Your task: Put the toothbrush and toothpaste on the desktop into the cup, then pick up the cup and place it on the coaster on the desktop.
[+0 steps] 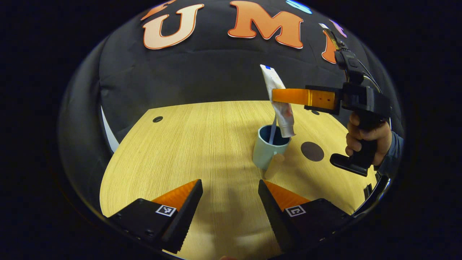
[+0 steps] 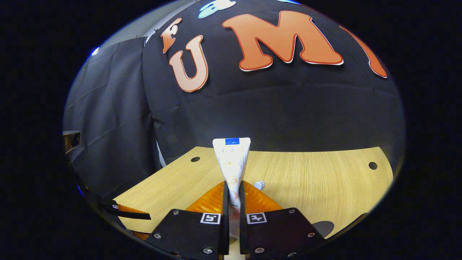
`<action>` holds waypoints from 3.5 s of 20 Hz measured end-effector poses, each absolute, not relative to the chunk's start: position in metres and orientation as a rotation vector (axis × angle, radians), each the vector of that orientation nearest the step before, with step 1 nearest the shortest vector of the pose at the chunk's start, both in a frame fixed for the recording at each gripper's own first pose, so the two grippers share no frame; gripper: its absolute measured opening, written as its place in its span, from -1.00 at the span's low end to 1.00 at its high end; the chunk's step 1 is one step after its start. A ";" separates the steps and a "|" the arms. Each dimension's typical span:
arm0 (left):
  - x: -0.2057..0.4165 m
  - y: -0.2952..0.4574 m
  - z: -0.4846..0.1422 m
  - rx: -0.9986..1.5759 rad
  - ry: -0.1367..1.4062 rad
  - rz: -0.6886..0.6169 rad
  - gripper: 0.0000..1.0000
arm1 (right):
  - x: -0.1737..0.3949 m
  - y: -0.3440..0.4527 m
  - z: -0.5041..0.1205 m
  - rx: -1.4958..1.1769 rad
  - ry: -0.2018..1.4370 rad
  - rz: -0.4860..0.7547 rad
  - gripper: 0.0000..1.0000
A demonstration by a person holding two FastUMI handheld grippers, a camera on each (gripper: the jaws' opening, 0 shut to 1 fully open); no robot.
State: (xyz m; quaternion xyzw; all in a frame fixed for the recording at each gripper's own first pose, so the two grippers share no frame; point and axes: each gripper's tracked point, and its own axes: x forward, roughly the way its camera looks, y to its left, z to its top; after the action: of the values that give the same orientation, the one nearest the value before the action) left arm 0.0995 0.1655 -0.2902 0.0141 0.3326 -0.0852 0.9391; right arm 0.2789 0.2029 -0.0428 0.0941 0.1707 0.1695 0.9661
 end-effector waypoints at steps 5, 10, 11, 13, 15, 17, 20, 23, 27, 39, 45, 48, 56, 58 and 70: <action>0.103 0.167 -0.295 0.024 0.691 -0.183 0.87 | 0.281 0.210 -0.065 0.151 0.382 0.340 -0.76; 0.107 0.163 -0.293 0.008 0.700 -0.189 0.87 | 0.280 0.213 -0.078 0.090 0.392 0.329 -0.76; 0.108 0.162 -0.294 0.006 0.702 -0.190 0.87 | 0.279 0.214 -0.081 0.072 0.396 0.327 -0.77; 0.111 0.159 -0.295 0.001 0.705 -0.192 0.88 | 0.278 0.215 -0.088 0.041 0.408 0.323 -0.77; 0.115 0.156 -0.296 -0.001 0.703 -0.193 0.88 | 0.275 0.215 -0.097 0.017 0.434 0.313 -0.76; 0.116 0.156 -0.297 -0.001 0.700 -0.192 0.88 | 0.273 0.215 -0.097 0.003 0.426 0.304 -0.72; 0.117 0.155 -0.298 0.004 0.700 -0.189 0.88 | 0.271 0.216 -0.100 0.002 0.450 0.301 -0.63; 0.120 0.151 -0.297 0.008 0.699 -0.192 0.88 | 0.260 0.214 -0.109 -0.007 0.498 0.300 -0.51; 0.124 0.150 -0.298 0.018 0.695 -0.195 0.87 | 0.250 0.212 -0.111 -0.011 0.525 0.301 -0.48; 0.159 0.139 -0.290 0.026 0.645 -0.243 0.87 | 0.197 0.151 -0.071 0.049 0.507 0.221 0.35; 0.174 0.095 -0.280 0.039 0.666 -0.338 0.87 | 0.172 0.097 -0.044 0.047 0.452 0.128 0.83; 0.176 0.078 -0.294 0.016 0.725 -0.364 0.87 | 0.156 0.074 -0.035 0.044 0.436 0.086 0.89; 0.189 0.064 -0.335 0.005 0.911 -0.359 0.92 | 0.116 0.036 -0.034 0.039 0.443 -0.005 0.89; 0.192 0.061 -0.342 0.015 0.951 -0.370 0.92 | 0.105 0.028 -0.038 0.031 0.455 -0.027 0.92; 0.196 0.050 -0.363 0.127 1.131 -0.404 0.84 | 0.056 -0.003 -0.061 0.102 0.524 -0.156 0.96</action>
State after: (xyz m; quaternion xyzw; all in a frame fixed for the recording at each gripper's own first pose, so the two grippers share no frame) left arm 0.1963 0.0497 -0.3634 0.0598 0.5316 -0.1901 0.8232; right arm 0.0556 -0.0030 -0.0608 0.0501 0.2586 -0.0771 0.9616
